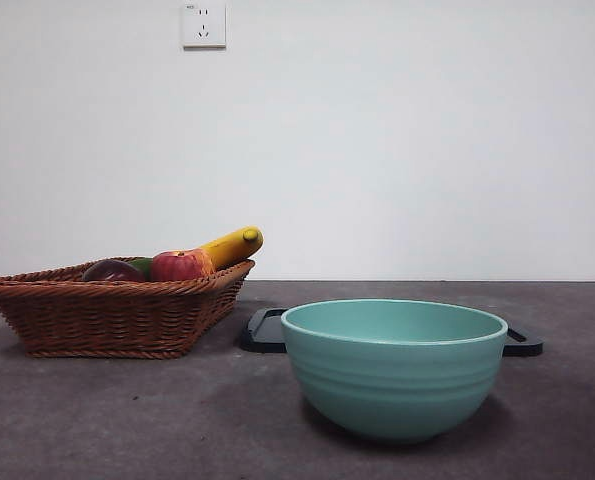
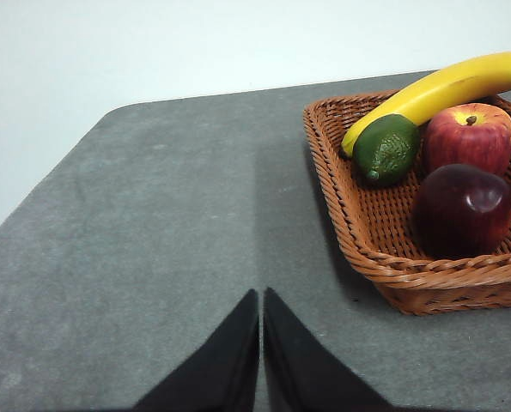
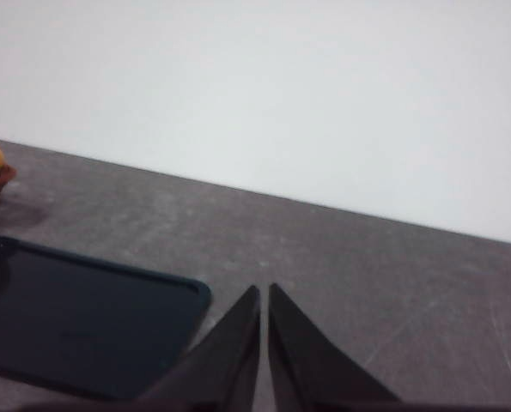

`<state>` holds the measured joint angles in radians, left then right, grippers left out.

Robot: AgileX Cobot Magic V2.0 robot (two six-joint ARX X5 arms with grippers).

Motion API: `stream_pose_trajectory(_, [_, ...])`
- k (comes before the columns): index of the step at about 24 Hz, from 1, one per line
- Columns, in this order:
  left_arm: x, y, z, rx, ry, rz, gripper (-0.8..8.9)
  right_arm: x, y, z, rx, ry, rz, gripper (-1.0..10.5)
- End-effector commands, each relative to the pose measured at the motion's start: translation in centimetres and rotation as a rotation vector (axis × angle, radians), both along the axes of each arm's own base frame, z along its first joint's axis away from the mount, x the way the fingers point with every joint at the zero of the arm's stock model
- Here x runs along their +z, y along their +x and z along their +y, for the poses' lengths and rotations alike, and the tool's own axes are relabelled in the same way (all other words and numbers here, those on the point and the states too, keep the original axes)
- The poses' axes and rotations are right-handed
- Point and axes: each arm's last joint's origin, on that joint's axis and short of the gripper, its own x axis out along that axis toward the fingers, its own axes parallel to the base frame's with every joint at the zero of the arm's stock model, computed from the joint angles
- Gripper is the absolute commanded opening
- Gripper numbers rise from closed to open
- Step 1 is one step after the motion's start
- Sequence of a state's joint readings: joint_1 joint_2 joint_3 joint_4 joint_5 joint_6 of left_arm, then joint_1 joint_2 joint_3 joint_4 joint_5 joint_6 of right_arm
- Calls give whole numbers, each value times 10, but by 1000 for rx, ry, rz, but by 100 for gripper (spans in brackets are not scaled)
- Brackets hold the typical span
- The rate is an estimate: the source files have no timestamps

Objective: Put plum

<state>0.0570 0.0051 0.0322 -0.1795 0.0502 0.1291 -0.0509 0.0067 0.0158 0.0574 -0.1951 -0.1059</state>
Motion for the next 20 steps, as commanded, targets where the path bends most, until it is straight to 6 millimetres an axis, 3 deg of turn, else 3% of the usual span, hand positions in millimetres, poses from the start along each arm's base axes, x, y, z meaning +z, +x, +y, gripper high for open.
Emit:
stream_pose_trajectory(1, [-8,1,0,6,-9,26,7,-4,0,0,-7,18,25,8])
stream_pose_trajectory(11, [-8,1,0,6,-9,27,7,-22,-1,1,-8,26,221,9])
stream_pose_trajectory(20, [-8,1,0,6,-9,26,7,-22,-1,0,-10,28,220,9])
